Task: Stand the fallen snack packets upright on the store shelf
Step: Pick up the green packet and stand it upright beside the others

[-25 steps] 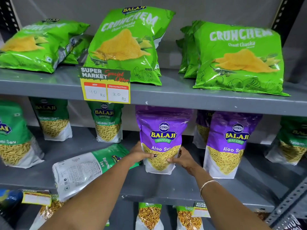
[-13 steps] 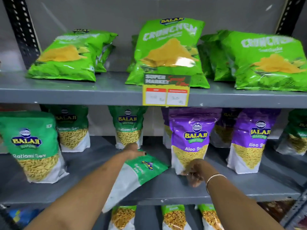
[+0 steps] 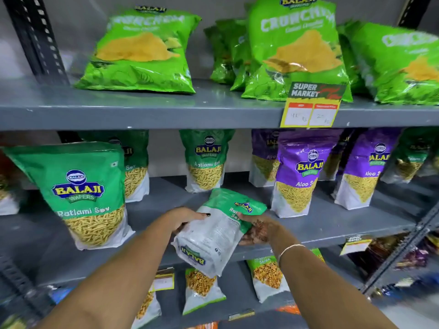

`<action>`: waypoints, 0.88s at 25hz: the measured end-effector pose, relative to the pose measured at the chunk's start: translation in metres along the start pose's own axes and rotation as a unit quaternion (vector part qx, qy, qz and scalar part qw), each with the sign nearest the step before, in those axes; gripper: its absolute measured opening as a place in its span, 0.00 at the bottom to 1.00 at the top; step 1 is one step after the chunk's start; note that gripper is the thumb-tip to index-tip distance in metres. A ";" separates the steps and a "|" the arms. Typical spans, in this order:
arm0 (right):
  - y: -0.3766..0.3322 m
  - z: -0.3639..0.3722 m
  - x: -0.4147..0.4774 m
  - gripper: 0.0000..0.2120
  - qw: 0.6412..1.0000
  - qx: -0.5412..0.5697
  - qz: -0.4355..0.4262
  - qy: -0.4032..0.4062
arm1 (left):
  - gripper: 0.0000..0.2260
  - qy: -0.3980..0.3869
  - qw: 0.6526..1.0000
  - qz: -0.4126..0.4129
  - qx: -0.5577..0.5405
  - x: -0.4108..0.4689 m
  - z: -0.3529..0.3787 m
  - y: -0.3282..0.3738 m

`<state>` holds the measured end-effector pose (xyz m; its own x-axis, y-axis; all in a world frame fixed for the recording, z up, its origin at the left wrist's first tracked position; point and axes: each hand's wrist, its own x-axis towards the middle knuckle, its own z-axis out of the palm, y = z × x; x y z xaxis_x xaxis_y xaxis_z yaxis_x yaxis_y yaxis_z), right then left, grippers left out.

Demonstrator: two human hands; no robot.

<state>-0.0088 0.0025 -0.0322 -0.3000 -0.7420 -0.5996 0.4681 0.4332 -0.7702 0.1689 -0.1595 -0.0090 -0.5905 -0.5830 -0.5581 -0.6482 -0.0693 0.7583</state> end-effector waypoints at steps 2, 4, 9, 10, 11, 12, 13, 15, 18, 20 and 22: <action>-0.010 0.006 -0.014 0.09 0.999 -0.033 -0.015 0.011 | 0.13 -0.029 0.999 -0.019 0.022 -0.013 -0.001 0.010; -0.028 0.012 -0.030 0.05 0.997 -0.051 -0.039 0.046 | 0.10 -0.039 0.999 -0.001 0.032 -0.025 -0.003 0.026; -0.085 0.034 -0.053 0.09 0.975 -0.076 -0.177 0.114 | 0.18 0.041 0.990 0.132 -0.016 -0.034 -0.013 0.055; -0.094 0.038 -0.052 0.09 0.968 -0.082 -0.205 0.117 | 0.21 0.062 0.985 0.156 -0.036 -0.028 -0.015 0.055; -0.100 0.042 -0.046 0.08 0.962 -0.084 -0.231 0.116 | 0.24 0.090 0.981 0.169 -0.040 -0.025 -0.016 0.055; -0.104 0.046 -0.042 0.09 0.955 -0.091 -0.258 0.113 | 0.27 0.125 0.975 0.181 -0.032 -0.022 -0.016 0.054; -0.105 0.048 -0.034 0.13 0.947 -0.105 -0.280 0.115 | 0.28 0.163 0.968 0.187 -0.020 -0.020 -0.014 0.053; -0.101 0.048 -0.015 0.21 0.929 -0.141 -0.322 0.114 | 0.29 0.235 0.955 0.178 0.000 -0.014 -0.010 0.046; -0.091 0.046 0.007 0.26 0.908 -0.188 -0.360 0.099 | 0.31 0.268 0.948 0.169 0.019 -0.005 -0.006 0.032; -0.089 0.043 0.017 0.26 0.911 -0.192 -0.354 0.089 | 0.32 0.255 0.952 0.169 0.011 -0.003 -0.008 0.025; -0.089 0.040 0.024 0.26 0.920 -0.188 -0.336 0.074 | 0.33 0.225 0.961 0.160 0.008 -0.001 -0.013 0.022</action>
<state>-0.0244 -0.0743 0.0302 -0.5398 -0.8409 0.0386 -0.1775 0.0689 -0.9817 0.1616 -0.1709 0.0124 -0.4952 -0.8639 -0.0914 -0.4779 0.1831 0.8591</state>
